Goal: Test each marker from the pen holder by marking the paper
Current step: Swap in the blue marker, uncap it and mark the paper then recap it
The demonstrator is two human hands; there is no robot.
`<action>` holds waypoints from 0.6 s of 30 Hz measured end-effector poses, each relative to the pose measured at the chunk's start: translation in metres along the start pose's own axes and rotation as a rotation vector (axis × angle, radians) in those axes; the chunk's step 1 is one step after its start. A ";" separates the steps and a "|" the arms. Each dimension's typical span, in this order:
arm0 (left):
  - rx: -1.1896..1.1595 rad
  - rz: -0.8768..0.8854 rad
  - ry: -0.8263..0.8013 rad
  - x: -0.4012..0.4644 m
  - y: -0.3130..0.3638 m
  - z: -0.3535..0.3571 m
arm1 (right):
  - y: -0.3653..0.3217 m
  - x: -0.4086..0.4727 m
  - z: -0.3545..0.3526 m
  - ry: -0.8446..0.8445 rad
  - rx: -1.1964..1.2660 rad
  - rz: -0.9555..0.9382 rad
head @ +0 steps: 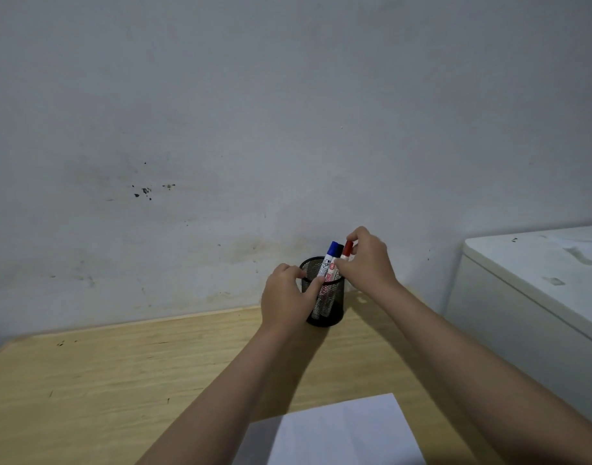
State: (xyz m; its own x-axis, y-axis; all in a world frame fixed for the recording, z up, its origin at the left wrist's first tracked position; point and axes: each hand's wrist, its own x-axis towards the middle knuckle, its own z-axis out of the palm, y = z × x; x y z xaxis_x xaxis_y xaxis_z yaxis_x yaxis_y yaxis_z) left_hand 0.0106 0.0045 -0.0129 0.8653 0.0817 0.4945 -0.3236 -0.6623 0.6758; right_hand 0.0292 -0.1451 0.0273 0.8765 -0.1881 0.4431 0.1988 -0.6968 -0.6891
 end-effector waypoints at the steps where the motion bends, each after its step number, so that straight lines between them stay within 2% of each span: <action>1: -0.007 -0.002 0.003 0.000 -0.001 0.000 | 0.001 0.001 0.002 0.001 -0.012 0.005; 5: 0.003 0.003 0.025 -0.002 -0.002 0.002 | 0.001 0.004 0.006 -0.043 -0.150 0.048; 9: 0.022 0.012 0.033 -0.002 -0.002 0.004 | -0.002 0.010 0.011 -0.029 -0.295 -0.049; 15: 0.038 0.018 0.037 -0.002 -0.003 0.003 | -0.012 0.023 0.018 -0.084 -0.402 -0.044; 18: 0.038 0.029 0.039 -0.002 -0.003 0.004 | -0.015 0.024 0.018 -0.063 -0.368 -0.067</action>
State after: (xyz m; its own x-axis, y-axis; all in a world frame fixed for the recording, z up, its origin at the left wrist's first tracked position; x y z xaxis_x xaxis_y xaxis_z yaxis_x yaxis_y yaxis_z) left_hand 0.0108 0.0036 -0.0182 0.8398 0.0908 0.5352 -0.3329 -0.6926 0.6399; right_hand 0.0551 -0.1266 0.0378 0.8946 -0.0986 0.4357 0.0960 -0.9101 -0.4031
